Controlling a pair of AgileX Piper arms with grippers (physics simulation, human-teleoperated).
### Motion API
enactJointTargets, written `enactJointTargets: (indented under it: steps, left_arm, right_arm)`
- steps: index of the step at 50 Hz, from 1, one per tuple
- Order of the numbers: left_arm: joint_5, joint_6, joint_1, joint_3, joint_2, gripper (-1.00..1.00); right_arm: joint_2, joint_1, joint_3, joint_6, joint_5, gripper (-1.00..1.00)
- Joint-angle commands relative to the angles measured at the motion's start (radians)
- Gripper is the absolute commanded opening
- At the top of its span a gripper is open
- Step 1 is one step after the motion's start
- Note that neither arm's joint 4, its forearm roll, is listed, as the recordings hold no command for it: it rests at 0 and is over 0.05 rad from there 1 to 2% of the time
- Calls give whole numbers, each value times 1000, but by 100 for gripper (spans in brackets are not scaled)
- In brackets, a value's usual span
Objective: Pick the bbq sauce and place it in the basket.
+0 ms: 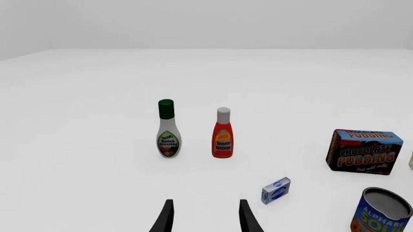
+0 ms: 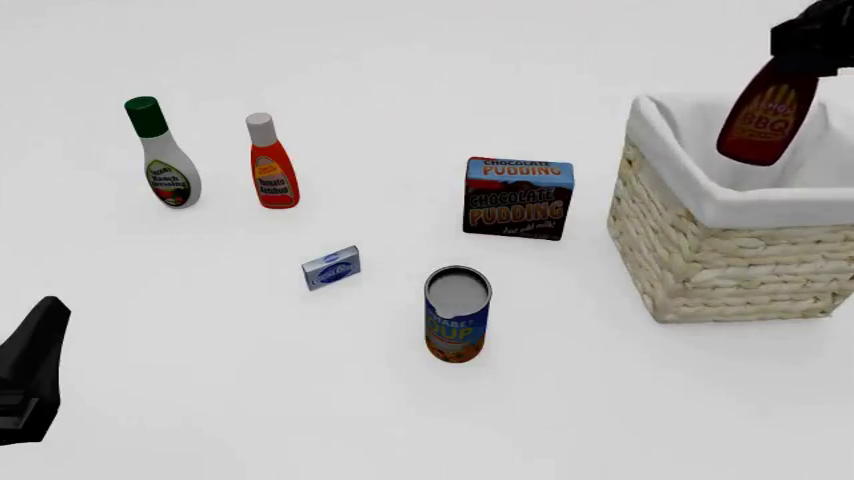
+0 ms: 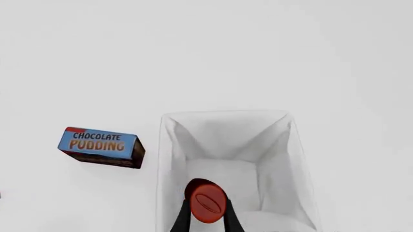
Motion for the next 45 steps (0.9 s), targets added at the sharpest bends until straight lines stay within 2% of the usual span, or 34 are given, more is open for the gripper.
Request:
enactJointTargets:
  steps: [1, 17, 45]
  left_arm:
    - [0, 0, 0, 0, 0, 100]
    - [0, 0, 0, 0, 0, 100]
    - [0, 0, 0, 0, 0, 100]
  right_arm:
    - [-1, -9, 46, 24, -42, -100]
    - [-1, -21, 106, 30, -90, -100]
    - [48, -50, 139, 34, -152, -100]
